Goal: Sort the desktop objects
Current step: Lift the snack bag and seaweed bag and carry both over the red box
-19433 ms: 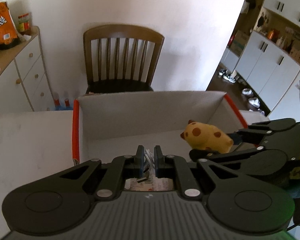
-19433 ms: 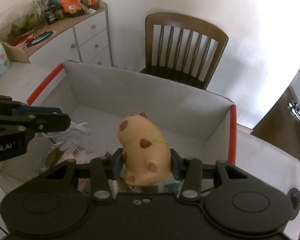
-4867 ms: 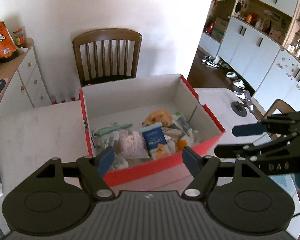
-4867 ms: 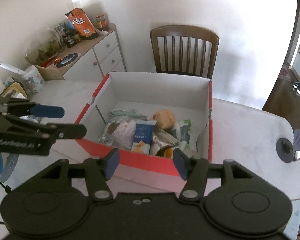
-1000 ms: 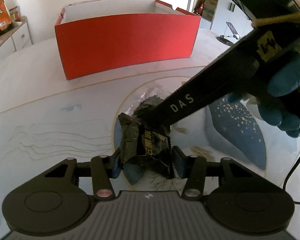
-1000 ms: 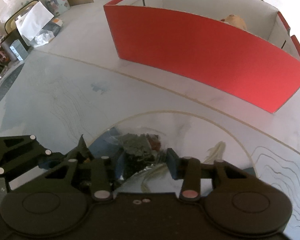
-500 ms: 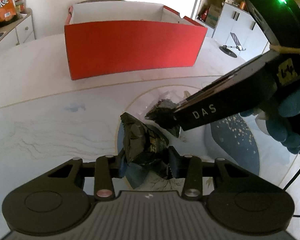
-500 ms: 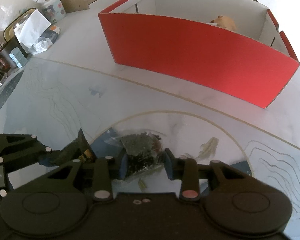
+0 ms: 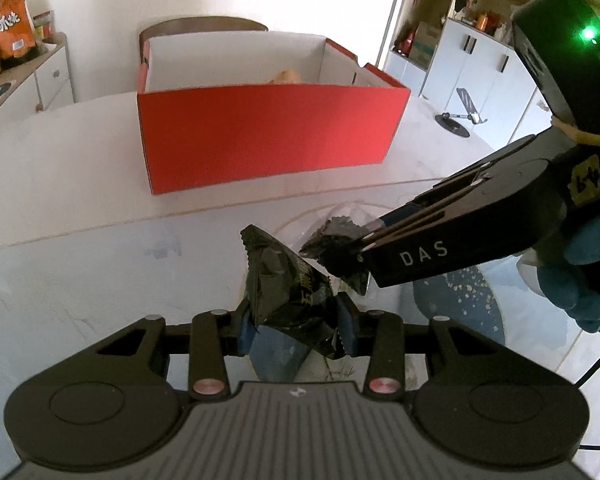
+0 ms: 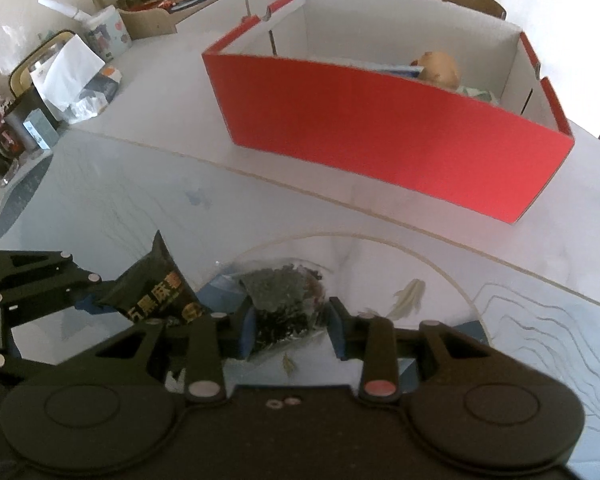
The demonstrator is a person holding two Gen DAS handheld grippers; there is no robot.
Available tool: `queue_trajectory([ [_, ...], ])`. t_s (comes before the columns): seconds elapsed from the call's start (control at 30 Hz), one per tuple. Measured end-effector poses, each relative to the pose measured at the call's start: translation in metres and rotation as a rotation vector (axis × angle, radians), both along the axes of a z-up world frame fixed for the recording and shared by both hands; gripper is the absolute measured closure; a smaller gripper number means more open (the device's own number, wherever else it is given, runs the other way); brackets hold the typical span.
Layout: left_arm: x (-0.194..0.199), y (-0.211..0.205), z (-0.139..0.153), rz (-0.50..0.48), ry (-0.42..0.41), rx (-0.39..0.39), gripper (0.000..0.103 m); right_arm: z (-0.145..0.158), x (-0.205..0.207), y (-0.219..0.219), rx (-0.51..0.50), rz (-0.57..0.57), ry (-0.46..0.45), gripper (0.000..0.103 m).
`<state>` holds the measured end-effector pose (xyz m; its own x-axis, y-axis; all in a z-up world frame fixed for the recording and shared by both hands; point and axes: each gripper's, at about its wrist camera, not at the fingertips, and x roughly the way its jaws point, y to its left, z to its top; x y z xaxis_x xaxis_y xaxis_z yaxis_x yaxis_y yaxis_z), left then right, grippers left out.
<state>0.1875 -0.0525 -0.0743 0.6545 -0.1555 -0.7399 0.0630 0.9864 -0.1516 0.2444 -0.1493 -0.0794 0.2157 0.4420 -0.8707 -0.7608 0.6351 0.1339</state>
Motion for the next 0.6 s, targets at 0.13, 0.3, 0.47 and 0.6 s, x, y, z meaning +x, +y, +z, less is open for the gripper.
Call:
queue_trajectory([
  [0.13,0.0,0.0,0.011,-0.005,-0.015,-0.003,0.064,0.01,-0.003,-0.001,0.014,-0.004,-0.011,0.068],
  [0.3,0.0,0.001,0.024,-0.01,-0.036,0.0,0.064,0.022,-0.005,-0.003,0.027,-0.019,-0.026,0.068],
  [0.47,-0.003,0.006,0.04,-0.004,-0.055,-0.007,0.064,0.037,-0.007,-0.01,0.054,-0.032,-0.03,0.068],
  [0.6,-0.003,0.012,0.053,0.007,-0.062,-0.026,0.064,0.048,-0.01,-0.015,0.081,-0.045,-0.03,0.068],
])
